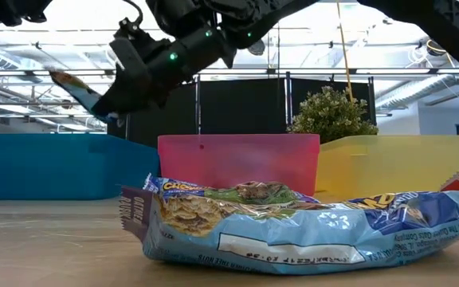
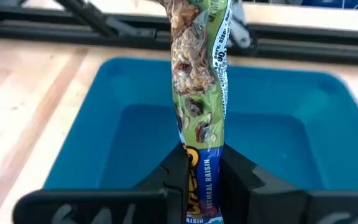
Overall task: Pick and place Granola Bars by type
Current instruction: Put the blue granola bar into the blue bin
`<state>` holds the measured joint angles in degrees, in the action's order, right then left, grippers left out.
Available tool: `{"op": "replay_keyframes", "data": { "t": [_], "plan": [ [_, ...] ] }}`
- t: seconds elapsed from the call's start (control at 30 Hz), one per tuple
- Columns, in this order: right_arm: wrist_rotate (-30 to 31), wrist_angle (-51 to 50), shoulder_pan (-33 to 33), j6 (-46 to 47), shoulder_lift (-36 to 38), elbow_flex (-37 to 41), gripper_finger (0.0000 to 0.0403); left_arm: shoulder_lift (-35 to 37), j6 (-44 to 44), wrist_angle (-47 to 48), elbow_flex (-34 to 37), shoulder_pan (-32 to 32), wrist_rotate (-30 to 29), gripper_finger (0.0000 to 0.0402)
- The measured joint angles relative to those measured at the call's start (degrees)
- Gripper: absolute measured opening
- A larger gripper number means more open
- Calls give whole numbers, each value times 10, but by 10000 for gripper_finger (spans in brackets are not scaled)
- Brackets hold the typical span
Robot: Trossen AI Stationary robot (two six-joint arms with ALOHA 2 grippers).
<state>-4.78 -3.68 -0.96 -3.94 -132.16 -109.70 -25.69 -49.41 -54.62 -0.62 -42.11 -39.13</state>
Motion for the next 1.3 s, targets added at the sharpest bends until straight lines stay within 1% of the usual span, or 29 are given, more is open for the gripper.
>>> {"op": "replay_keyframes", "data": {
  "t": [0.07, 0.17, 0.3, 0.4, 0.6, 0.87, 1.0, 1.07, 1.17, 1.2, 1.3],
  "plan": [
    [0, 10, -2, 2, 0, 11, 45, 0, 0, 2, 0, 0, 0, 42],
    [-1, 60, -2, 3, 0, 39, 45, 0, 0, 3, 0, 0, 0, 42],
    [-26, 90, -2, -1, 0, 69, 45, 0, 4, 4, 0, 0, 0, 42],
    [-30, 112, -2, 2, 0, 82, 45, 0, 5, 4, 0, 0, 0, 42],
    [-30, 112, -2, 2, 0, 84, 53, 0, 5, 4, 0, 0, 0, 42],
    [-30, 110, -2, 6, 0, 84, 102, 0, 6, 4, 0, 0, -2, 42],
    [-30, 110, -2, 10, 0, 84, 128, 0, 15, 4, 0, 0, -25, 42],
    [-30, 113, -2, 4, 1, 84, 136, 0, 15, 4, 0, 0, -38, 42],
    [-28, 112, 0, -4, 6, 83, 140, 0, 15, 4, 0, 0, -42, 42],
    [-27, 103, 1, -7, 13, 83, 139, 0, 15, 4, 0, 0, -42, 42],
    [-17, 28, 12, -26, 59, 83, 130, -1, 20, 6, 0, 0, -48, 42]
  ]
}}
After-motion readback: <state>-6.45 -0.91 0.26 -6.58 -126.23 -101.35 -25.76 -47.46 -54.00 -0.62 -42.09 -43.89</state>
